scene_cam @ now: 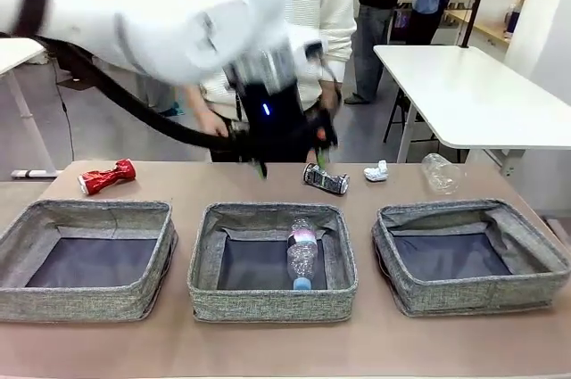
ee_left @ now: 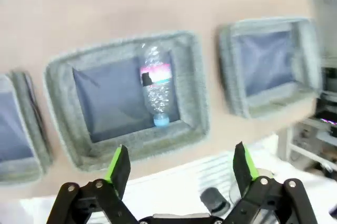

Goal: Sort the waste into the appropriate baskets.
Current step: Place the picked waste into the Fabric basket indicated by the person.

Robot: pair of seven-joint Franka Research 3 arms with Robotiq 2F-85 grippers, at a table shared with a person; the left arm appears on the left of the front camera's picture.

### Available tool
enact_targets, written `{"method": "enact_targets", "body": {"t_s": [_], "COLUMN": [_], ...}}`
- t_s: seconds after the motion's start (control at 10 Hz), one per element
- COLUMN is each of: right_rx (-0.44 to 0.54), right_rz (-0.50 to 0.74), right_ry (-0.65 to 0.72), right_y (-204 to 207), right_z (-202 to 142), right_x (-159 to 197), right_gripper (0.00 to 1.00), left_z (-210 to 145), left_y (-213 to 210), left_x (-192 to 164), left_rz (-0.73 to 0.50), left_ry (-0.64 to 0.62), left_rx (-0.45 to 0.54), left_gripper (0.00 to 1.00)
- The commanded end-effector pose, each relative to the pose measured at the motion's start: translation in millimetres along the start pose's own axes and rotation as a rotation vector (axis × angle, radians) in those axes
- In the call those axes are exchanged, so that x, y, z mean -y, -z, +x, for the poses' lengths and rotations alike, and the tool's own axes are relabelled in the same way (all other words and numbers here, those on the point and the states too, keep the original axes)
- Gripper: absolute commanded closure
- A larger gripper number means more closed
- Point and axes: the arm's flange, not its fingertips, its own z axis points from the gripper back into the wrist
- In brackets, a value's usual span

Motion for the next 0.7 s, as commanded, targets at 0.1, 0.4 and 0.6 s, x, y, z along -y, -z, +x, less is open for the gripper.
{"method": "enact_targets", "body": {"t_s": [0.1,0.4,0.6], "right_rx": [0.008,0.008,0.008], "right_rz": [0.020,0.020,0.020], "right_ry": [-0.024,-0.024,-0.024], "right_y": [1,1,1], "right_z": [2,2,2], "right_x": [-1,-1,-1], "right_gripper": [0.00,0.00,0.00], "left_z": [-26,-92,-149], "left_y": [-91,-98,-51], "left_x": [-175,-333,-429], "left_rz": [-0.345,-0.618,-0.814], "left_ry": [-0.027,-0.418,-0.651], "left_rx": [-0.067,0.100,0.096], "left_gripper": [0.00,0.00,0.00]}}
